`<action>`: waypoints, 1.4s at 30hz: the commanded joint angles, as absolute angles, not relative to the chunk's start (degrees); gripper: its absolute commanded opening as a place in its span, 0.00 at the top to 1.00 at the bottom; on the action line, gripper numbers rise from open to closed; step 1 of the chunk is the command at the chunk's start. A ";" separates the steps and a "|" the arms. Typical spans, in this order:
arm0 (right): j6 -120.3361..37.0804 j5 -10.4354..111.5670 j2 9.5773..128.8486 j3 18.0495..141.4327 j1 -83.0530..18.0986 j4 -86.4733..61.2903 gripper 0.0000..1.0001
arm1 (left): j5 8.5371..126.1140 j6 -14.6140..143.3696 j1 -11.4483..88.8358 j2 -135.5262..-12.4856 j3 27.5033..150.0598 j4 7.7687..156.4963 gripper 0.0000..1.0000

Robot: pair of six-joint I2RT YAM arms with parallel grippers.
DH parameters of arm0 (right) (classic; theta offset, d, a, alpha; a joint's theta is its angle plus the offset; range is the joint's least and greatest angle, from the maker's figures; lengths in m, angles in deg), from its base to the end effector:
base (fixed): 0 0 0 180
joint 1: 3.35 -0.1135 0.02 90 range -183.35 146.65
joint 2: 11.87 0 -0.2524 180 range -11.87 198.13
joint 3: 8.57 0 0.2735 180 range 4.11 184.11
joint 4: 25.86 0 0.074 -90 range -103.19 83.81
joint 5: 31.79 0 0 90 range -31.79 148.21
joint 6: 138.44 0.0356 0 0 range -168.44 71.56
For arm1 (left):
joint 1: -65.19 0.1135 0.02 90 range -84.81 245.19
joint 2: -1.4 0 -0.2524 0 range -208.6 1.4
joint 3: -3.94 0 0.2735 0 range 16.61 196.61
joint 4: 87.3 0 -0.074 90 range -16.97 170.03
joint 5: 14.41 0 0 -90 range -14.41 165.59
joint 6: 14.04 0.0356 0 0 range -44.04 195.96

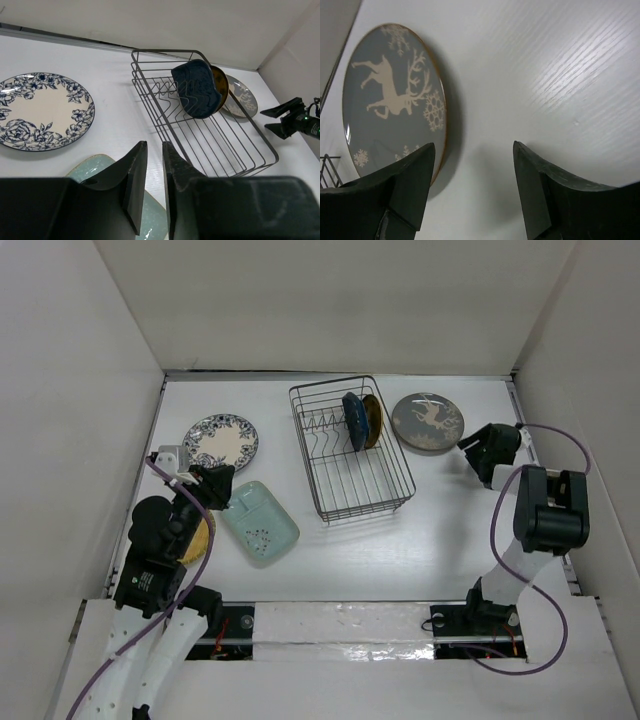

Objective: Load the plates into the dish rack

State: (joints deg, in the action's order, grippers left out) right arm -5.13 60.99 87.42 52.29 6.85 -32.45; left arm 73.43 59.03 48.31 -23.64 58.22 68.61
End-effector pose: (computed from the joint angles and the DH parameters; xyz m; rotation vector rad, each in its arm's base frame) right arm 0.3619 -0.0669 0.1348 0.9888 1.8973 0.2892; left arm 0.1327 -0.0417 0.3638 0.0303 1.5011 -0.5047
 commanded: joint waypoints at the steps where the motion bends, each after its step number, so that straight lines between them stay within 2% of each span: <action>1: 1.56 50.66 92.18 54.11 6.67 -42.10 0.30 | 73.83 59.17 48.49 -24.44 58.10 71.06 0.83; 2: 2.00 50.56 93.24 54.81 6.67 -42.10 0.30 | 73.92 59.26 48.49 -24.44 58.10 71.24 0.79; 6: 4.90 47.67 98.51 57.80 6.05 -42.97 0.36 | 74.09 59.26 48.49 -24.18 58.18 71.42 0.75; 10: 8.15 45.12 102.72 60.96 6.05 -44.47 0.62 | 74.27 59.26 49.02 -23.82 58.10 71.42 0.74; 12: 10.00 44.76 103.97 61.50 6.58 -45.87 0.71 | 74.62 59.17 49.02 -23.74 58.10 71.50 0.73; 13: 10.61 44.76 104.06 61.41 7.19 -46.49 0.82 | 74.62 59.17 49.02 -23.74 58.01 71.50 0.73; 16: 11.94 47.47 101.26 58.26 7.72 -49.57 1.00 | 74.88 59.00 49.02 -23.74 58.10 71.50 0.73; 20: 9.23 58.08 86.63 52.90 7.72 -49.75 1.00 | 74.45 58.82 49.02 -23.56 58.18 72.03 0.72; 24: 0.10 71.63 70.37 52.00 1.94 -43.45 1.00 | 73.92 58.64 49.02 -22.77 58.01 71.86 0.72; 29: -18.94 88.84 58.10 58.41 -14.29 -39.91 1.00 | 73.48 58.64 49.02 -20.93 57.75 71.59 0.71; 34: -35.41 96.61 58.70 69.65 -28.56 -35.69 1.00 | 73.04 58.64 49.02 -20.57 57.92 71.42 0.70; 42: -53.96 105.75 73.37 87.93 -43.33 -28.84 1.00 | 73.04 58.56 49.02 -18.99 57.83 71.15 0.69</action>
